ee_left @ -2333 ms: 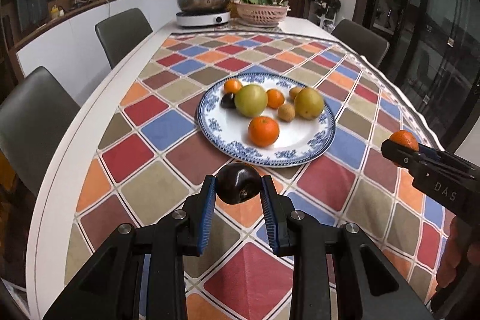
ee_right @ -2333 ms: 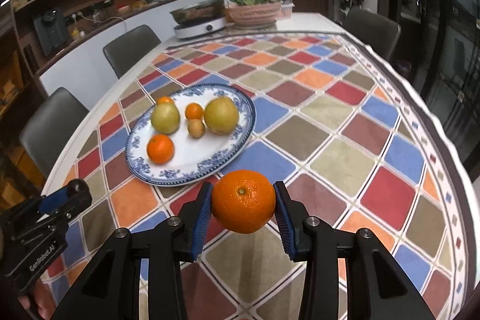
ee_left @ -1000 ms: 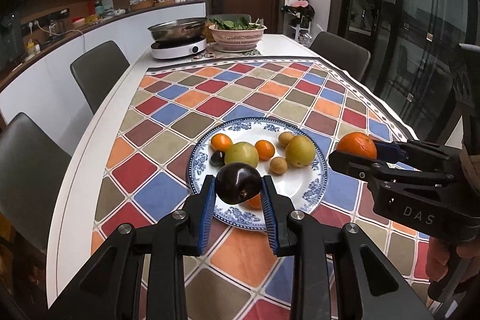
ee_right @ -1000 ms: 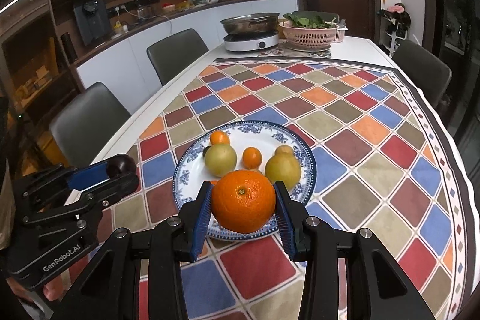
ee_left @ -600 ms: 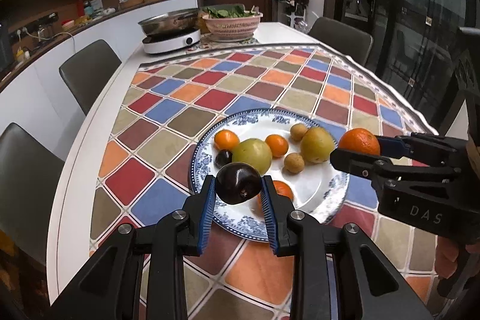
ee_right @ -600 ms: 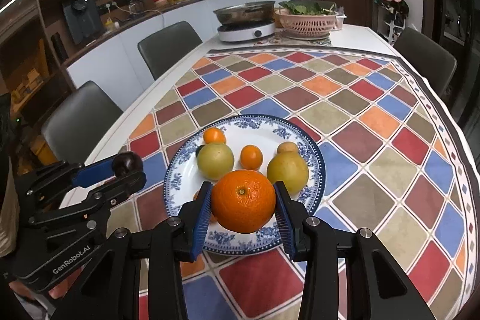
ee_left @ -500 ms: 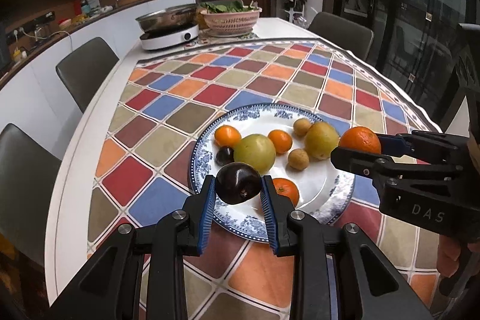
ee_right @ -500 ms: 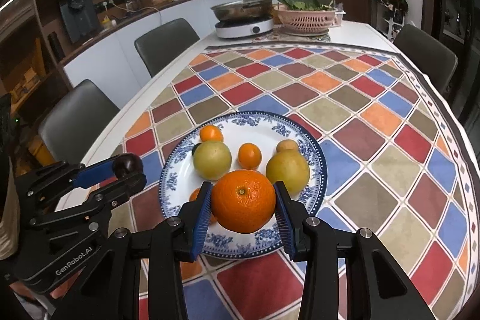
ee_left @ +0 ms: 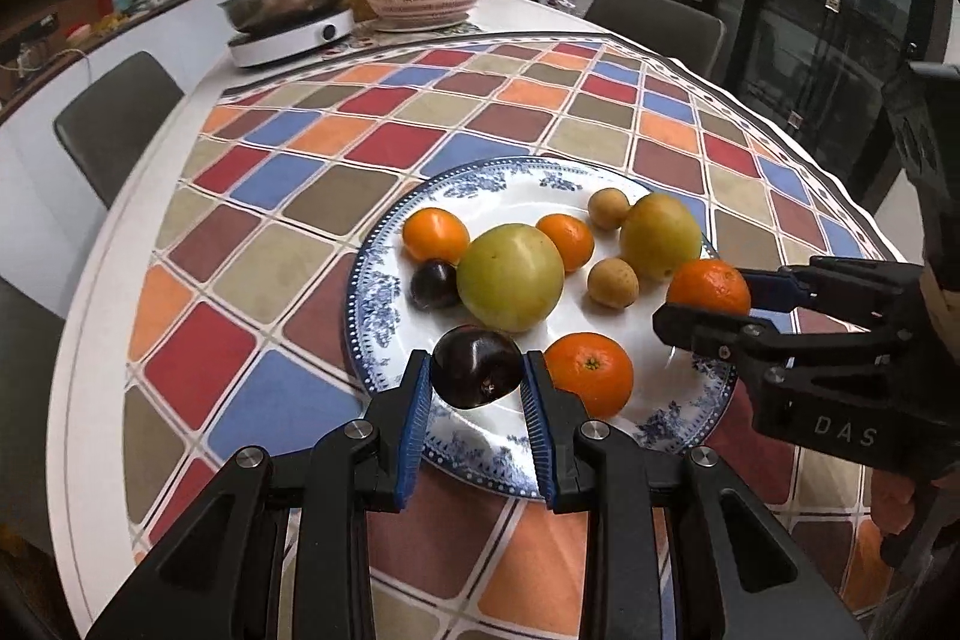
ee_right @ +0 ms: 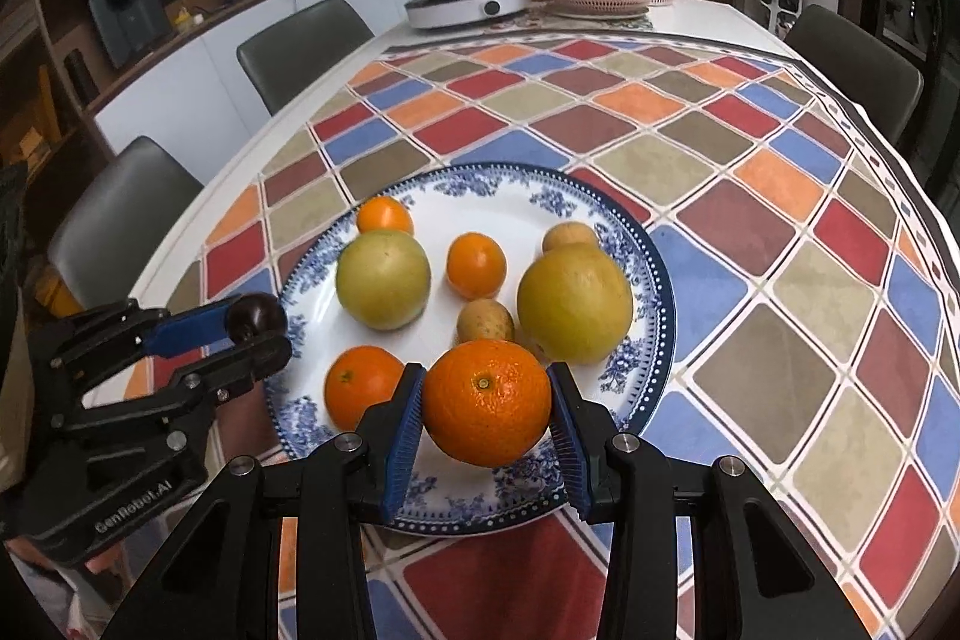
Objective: Organize fruits
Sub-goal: 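Carry the plum with the left tool onto the plate while the right tool carries the tangerine there, then open both tools to release the fruits and pull back from the plate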
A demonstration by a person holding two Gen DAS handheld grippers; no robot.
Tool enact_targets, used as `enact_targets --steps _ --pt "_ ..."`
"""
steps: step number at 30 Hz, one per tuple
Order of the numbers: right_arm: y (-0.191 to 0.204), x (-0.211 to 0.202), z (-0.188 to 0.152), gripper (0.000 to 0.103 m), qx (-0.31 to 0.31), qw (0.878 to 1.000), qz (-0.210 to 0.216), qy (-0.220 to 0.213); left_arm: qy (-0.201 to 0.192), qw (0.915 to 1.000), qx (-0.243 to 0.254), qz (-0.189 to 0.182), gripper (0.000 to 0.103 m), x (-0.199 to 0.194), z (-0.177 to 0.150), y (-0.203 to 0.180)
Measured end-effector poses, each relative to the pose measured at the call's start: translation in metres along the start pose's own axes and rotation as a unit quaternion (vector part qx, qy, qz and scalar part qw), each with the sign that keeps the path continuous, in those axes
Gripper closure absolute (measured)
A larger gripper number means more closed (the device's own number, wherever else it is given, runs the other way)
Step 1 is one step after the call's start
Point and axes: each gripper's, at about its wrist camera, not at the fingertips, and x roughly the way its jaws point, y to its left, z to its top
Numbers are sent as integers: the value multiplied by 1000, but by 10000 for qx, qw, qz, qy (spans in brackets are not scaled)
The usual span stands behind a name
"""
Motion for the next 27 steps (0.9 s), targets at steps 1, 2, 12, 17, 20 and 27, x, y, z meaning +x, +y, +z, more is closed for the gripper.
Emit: enact_targets --steps 1,2,12,17,20,27 --pt "0 2 0 62 3 10000 0 21 7 10000 19 -32 73 2 1 1" --pt "0 4 -1 62 3 10000 3 42 34 10000 38 -53 73 5 1 2" --pt "0 14 -1 62 11 9999 -58 132 204 9998 81 -40 71 21 3 7" --pt "-3 17 -2 61 74 9997 -50 215 113 9999 30 72 57 13 2 7" --pt "-3 11 -1 54 59 9999 -77 94 35 9998 -1 198 57 4 3 6" --pt "1 -11 1 53 9 9999 55 -93 -209 9983 -299 448 57 -31 3 0"
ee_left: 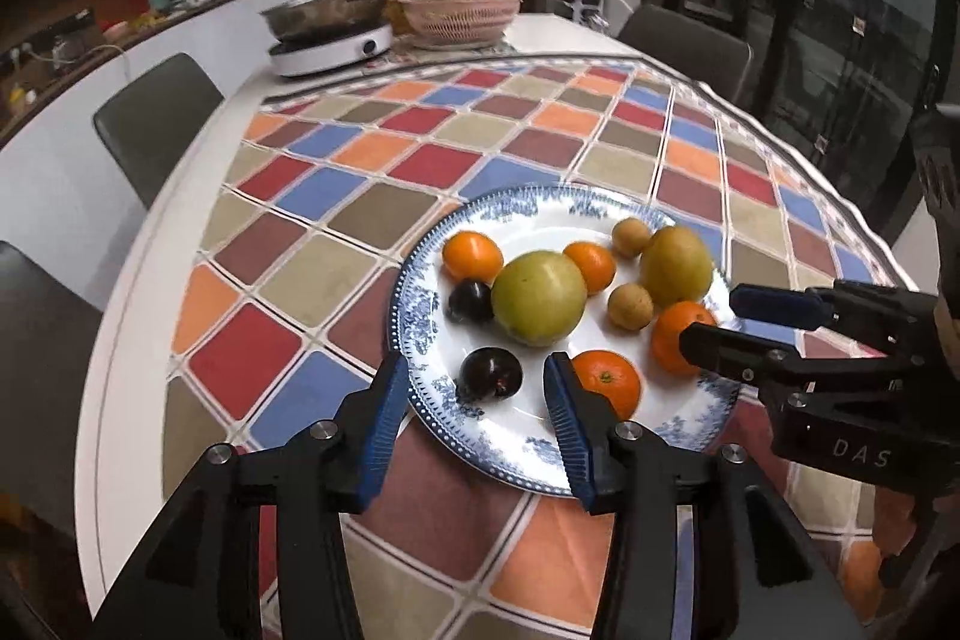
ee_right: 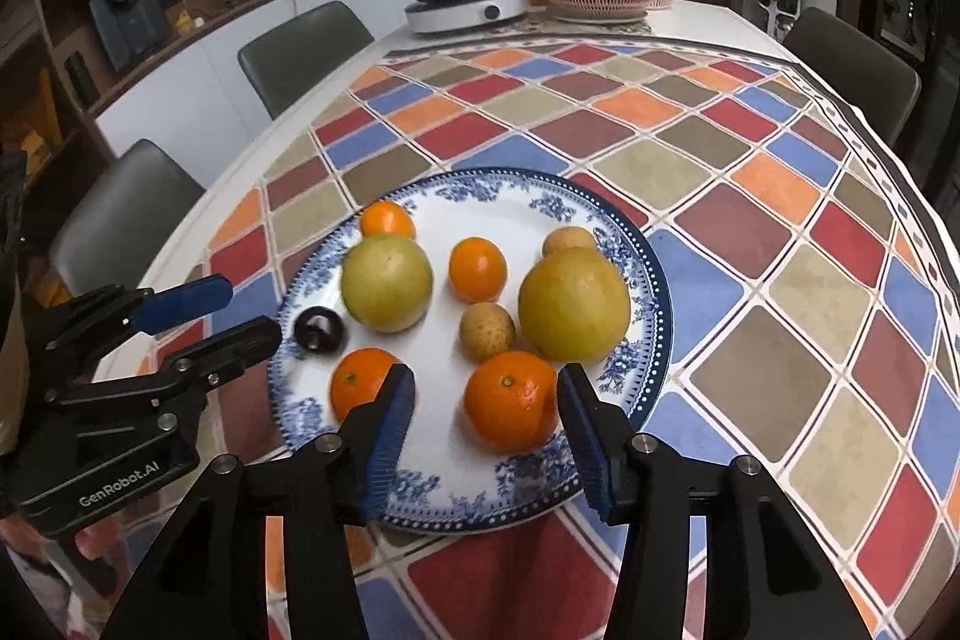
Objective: Organize fruits
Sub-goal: 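Open both tools to release the fruits and pull back from the plate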
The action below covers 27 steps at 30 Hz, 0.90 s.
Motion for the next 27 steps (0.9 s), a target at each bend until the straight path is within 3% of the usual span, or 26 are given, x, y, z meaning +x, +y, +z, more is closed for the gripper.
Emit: enact_targets --steps 11,15,18,21,27 --pt "6 -61 -9 53 -235 9988 65 -422 -310 9989 -259 233 53 -62 -8 -22" --pt "7 -85 -17 52 -350 9978 52 -556 -451 9976 -337 403 45 -84 -16 -33" --pt "5 -103 -25 44 -353 9972 23 -662 -523 9963 -387 566 36 -100 -24 -41" --pt "3 -121 -34 43 -368 9963 -43 -781 -626 9946 -439 696 32 -115 -33 -49" --pt "6 -154 -52 39 -513 9939 -60 -974 -718 9933 -652 625 29 -142 -51 -61"
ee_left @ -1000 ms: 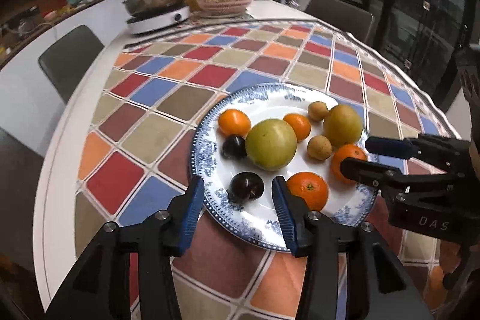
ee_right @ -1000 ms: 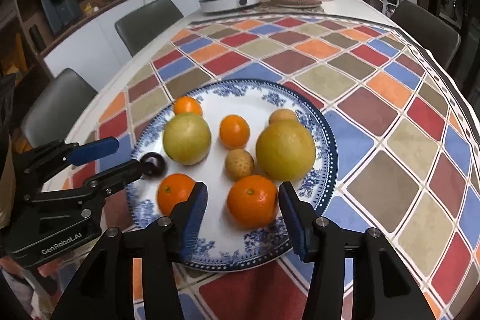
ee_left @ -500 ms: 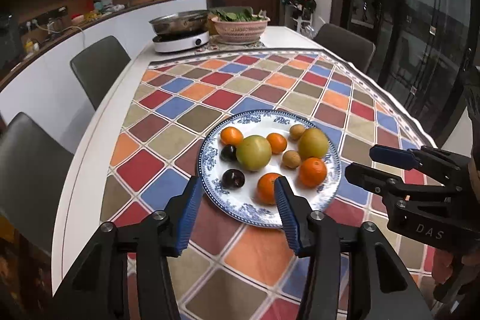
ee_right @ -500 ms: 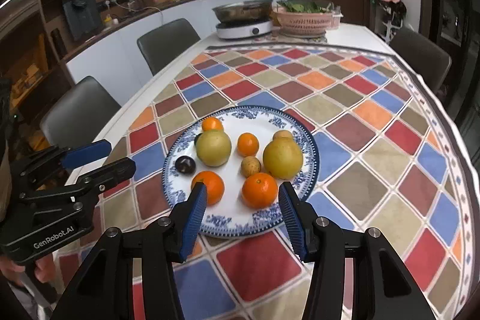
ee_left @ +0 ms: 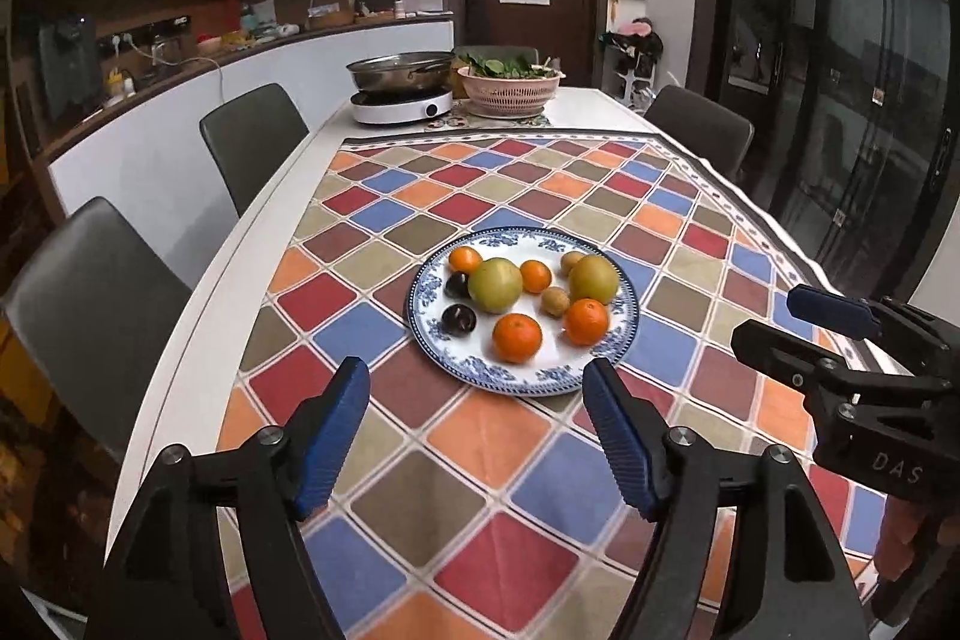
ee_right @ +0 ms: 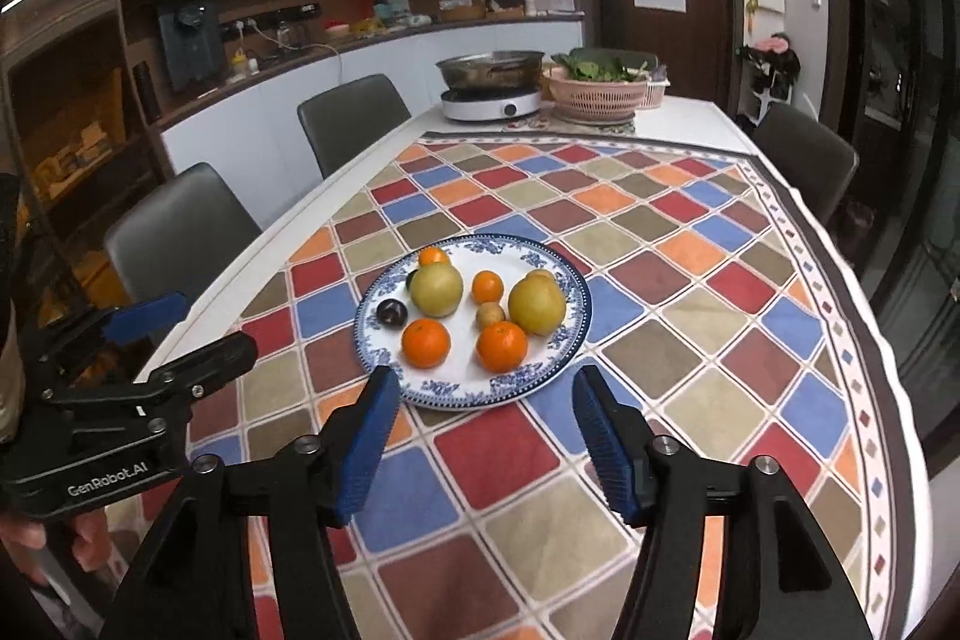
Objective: Organize fruits
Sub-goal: 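Open both tools to release the fruits and pull back from the plate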
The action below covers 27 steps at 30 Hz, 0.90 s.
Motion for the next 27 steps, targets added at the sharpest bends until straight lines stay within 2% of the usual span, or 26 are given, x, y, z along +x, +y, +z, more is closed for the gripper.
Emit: enact_targets --steps 10,18,27 --pt "10 -46 -19 38 -112 9997 44 -234 -240 9997 -11 63 25 -45 -17 -10" --pt "10 -67 -30 38 -91 9995 43 -300 -285 9996 21 -49 25 -63 -26 -19" --pt "10 -84 -39 38 -74 9993 26 -352 -414 9991 118 13 22 -78 -31 -26"
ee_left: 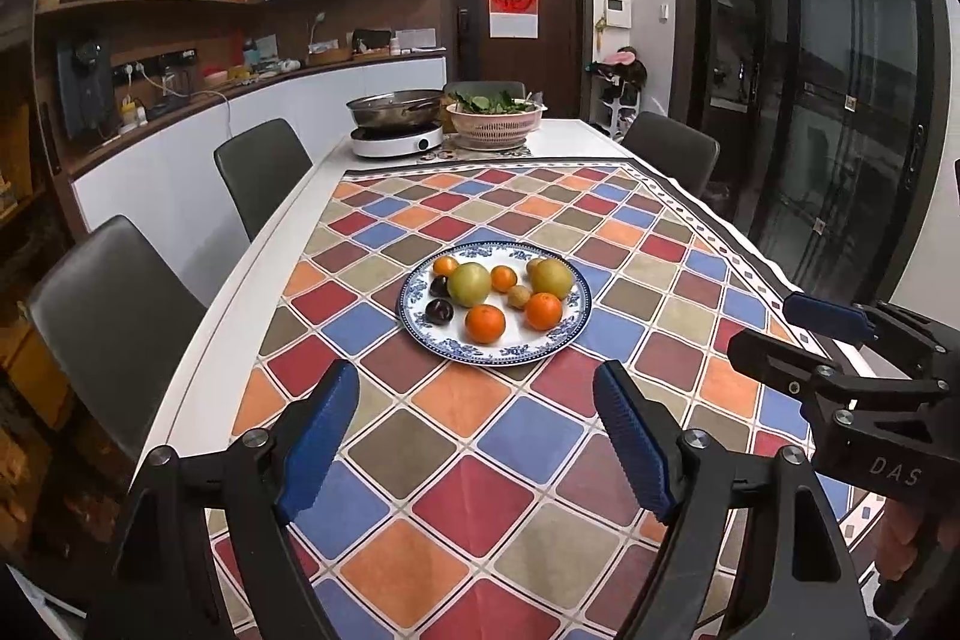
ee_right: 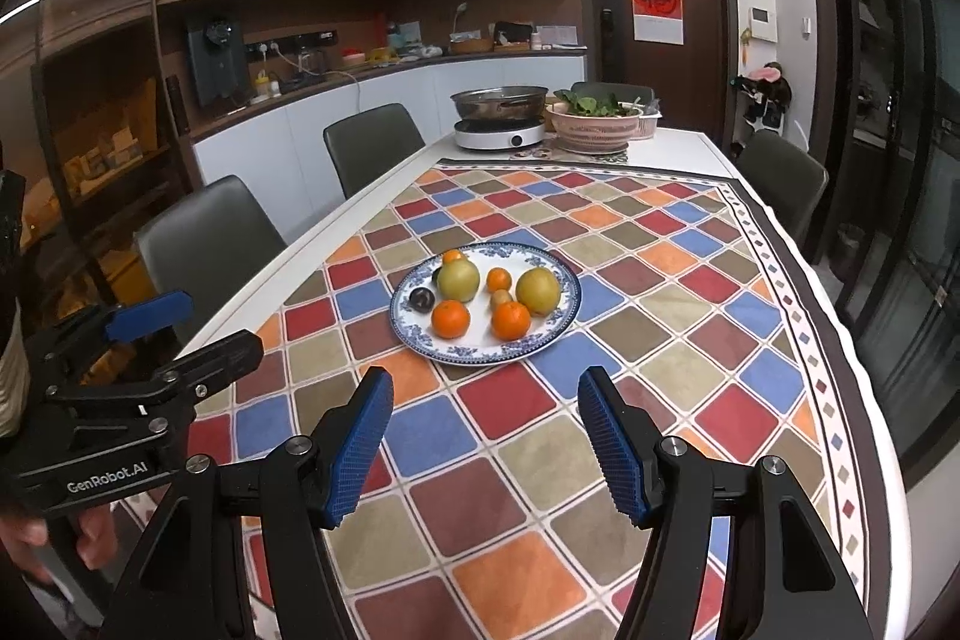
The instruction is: Organize fruits
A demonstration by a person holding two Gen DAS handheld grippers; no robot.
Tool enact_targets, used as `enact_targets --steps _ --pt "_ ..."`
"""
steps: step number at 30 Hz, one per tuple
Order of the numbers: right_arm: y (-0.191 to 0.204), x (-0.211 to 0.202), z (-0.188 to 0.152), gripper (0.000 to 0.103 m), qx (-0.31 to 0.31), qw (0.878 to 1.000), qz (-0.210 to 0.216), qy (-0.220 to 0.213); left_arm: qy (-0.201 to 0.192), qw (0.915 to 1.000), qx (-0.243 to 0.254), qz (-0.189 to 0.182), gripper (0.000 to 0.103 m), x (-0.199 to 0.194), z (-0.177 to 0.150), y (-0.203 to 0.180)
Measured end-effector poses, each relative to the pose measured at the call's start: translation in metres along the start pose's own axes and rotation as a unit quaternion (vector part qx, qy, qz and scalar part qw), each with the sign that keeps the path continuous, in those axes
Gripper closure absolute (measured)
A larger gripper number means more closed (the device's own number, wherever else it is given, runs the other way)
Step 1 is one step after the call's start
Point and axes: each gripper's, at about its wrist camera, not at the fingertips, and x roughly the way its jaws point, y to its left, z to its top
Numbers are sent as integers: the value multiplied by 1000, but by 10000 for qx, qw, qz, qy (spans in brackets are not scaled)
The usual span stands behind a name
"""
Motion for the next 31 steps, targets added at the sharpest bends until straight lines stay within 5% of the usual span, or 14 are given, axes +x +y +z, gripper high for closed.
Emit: enact_targets --steps 9,13,31 --pt "0 -11 -7 38 -21 10000 -27 -28 -18 10000 22 -19 15 -8 -6 -5" --pt "0 -16 -10 38 -33 10000 -33 -44 -55 10000 44 -28 4 -12 -9 -8" --pt "-5 -28 -15 38 -4 9999 -103 -90 -132 9999 45 -14 3 -22 -15 -14"
